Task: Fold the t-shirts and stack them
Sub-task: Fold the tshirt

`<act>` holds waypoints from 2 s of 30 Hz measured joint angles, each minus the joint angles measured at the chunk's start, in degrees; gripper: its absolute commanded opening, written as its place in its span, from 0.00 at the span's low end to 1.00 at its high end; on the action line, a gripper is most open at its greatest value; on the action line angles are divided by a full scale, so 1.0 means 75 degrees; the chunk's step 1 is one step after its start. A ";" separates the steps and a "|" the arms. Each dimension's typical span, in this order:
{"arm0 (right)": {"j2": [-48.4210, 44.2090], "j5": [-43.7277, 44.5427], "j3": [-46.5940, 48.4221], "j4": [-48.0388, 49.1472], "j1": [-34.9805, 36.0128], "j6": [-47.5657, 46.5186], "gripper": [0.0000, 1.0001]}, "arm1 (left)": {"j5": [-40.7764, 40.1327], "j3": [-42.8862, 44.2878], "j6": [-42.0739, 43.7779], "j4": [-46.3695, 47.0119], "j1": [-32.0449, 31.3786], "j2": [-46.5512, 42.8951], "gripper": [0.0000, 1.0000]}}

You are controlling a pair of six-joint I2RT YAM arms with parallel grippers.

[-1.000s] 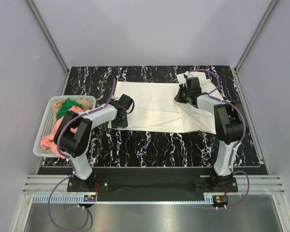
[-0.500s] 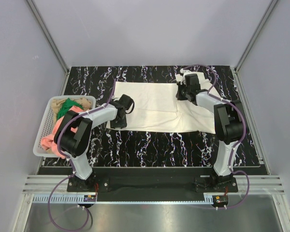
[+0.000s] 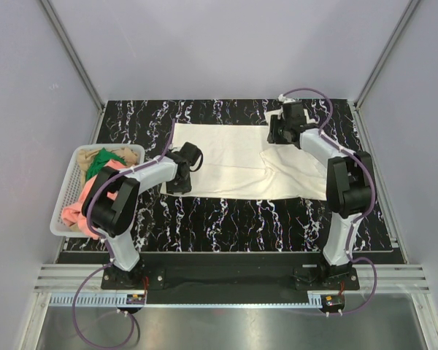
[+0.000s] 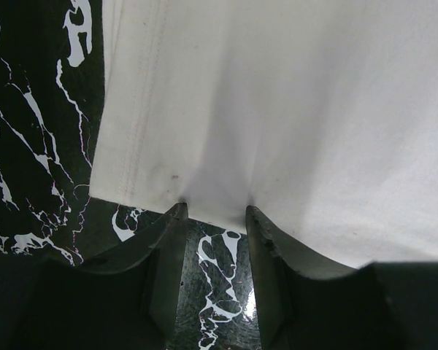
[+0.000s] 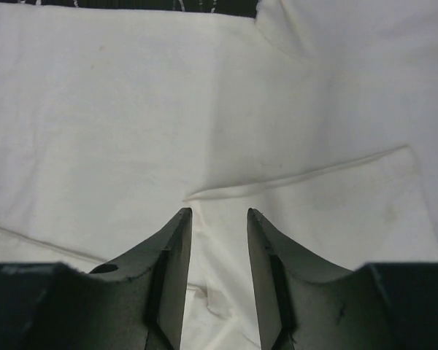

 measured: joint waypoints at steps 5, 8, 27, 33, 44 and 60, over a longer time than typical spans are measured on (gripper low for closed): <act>0.0149 0.0114 0.0918 -0.1064 -0.0641 -0.0023 0.39 | 0.0006 0.0012 0.0000 -0.0012 0.0000 0.0000 0.43; 0.0446 0.0058 0.1553 -0.1647 -0.1142 -0.0219 0.38 | 0.0009 0.0015 0.0000 -0.0020 0.0000 0.0000 0.43; 0.1862 -0.0341 0.2393 -0.3214 -0.1926 -0.1667 0.37 | 0.0047 0.0015 0.0009 -0.0093 -0.0003 -0.0052 0.43; 0.2063 -0.0495 0.2632 -0.3246 -0.2081 -0.1816 0.36 | 0.0044 0.0015 0.0015 -0.0131 -0.0017 -0.0082 0.43; 0.2416 -0.0915 0.2804 -0.3249 -0.2104 -0.1897 0.16 | 0.0041 0.0015 0.0012 -0.0140 -0.0023 -0.0082 0.43; 0.1982 -0.0734 0.2363 -0.2381 -0.2104 -0.1833 0.00 | -0.0105 0.0015 -0.0017 -0.0175 -0.0073 -0.0038 0.43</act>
